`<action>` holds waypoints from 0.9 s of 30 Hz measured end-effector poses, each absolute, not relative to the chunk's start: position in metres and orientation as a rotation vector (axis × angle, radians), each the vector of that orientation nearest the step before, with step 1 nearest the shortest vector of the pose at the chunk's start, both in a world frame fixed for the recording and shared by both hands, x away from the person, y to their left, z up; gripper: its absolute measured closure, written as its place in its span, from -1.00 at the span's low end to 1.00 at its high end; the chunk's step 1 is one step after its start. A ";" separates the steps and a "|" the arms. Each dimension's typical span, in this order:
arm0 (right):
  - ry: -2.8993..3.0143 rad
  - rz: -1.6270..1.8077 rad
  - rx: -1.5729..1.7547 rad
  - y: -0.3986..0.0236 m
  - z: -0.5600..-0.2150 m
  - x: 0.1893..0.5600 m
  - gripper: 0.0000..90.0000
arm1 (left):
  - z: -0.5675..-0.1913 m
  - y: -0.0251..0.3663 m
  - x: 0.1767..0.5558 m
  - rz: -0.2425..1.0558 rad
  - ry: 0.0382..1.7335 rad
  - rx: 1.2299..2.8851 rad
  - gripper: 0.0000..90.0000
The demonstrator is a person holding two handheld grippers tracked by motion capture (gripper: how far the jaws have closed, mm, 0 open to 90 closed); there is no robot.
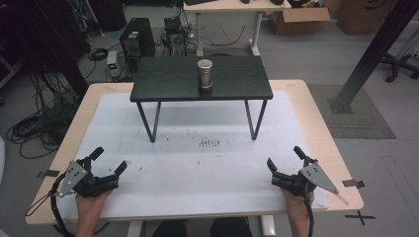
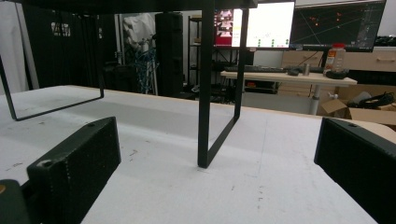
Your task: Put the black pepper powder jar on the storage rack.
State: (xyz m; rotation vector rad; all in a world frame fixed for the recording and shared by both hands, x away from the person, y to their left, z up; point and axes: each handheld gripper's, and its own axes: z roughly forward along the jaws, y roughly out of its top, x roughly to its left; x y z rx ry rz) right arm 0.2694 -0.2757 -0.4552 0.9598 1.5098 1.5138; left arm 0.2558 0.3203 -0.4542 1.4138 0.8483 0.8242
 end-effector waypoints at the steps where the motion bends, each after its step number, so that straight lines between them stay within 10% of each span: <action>1: 1.510 1.514 0.960 -0.276 -0.455 0.269 -1.00 | -0.454 0.320 0.256 0.824 0.849 1.413 -0.94; 27: 1.507 1.518 0.958 -0.276 -0.455 0.269 -1.00 | -0.454 0.320 0.256 0.823 0.847 1.411 -0.94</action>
